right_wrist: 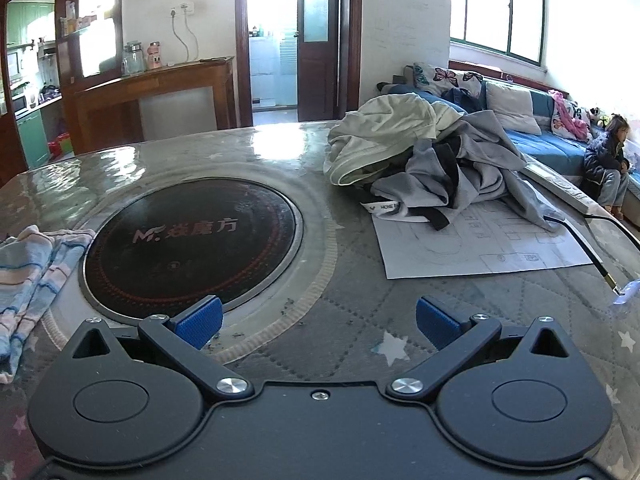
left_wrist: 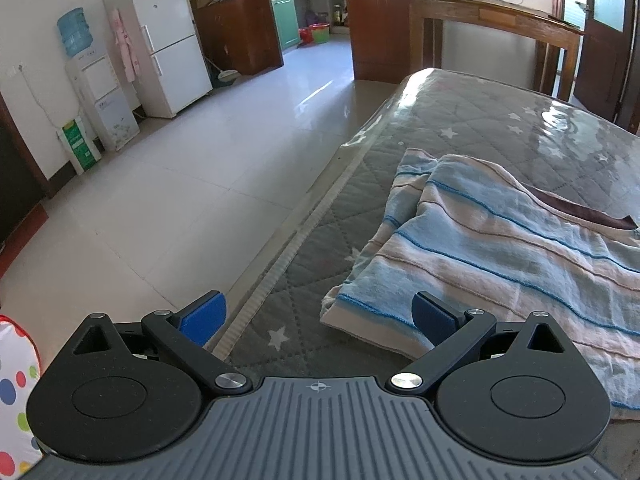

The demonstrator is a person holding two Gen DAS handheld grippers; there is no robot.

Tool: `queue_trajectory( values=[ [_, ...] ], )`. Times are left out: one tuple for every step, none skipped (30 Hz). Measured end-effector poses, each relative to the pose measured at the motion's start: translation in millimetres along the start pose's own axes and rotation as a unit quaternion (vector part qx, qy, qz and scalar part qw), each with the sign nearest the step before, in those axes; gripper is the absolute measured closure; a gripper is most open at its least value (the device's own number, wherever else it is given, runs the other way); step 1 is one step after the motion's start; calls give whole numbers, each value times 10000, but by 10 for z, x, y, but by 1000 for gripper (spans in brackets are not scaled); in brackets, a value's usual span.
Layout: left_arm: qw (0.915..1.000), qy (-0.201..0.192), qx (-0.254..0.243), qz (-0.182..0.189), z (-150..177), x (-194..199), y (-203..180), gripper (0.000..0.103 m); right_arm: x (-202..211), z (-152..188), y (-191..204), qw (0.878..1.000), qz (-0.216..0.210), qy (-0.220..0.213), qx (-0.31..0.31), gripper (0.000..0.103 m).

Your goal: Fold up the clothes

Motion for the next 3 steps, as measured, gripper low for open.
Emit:
queue_trajectory(
  values=[
    [10000, -9, -12, -1, -1, -3, 0, 2, 6, -2, 14, 10000, -11, 0, 18, 0],
    [10000, -19, -24, -2, -1, -3, 0, 2, 12, -3, 32, 10000, -24, -3, 38, 0],
    [10000, -21, -30, -2, -1, 1, 2, 2, 14, -4, 51, 10000, -44, 4, 56, 0]
  ],
)
Point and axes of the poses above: each gripper's, at about its wrist camera, not at the fingertips, and x roughly against the way its jaws point, y to its left, z to its underside, the point moved 9 cm from there along -x, roughly the way its jaws point, and after that the axes turned 5 degrees about z, right-handed, at the moved point
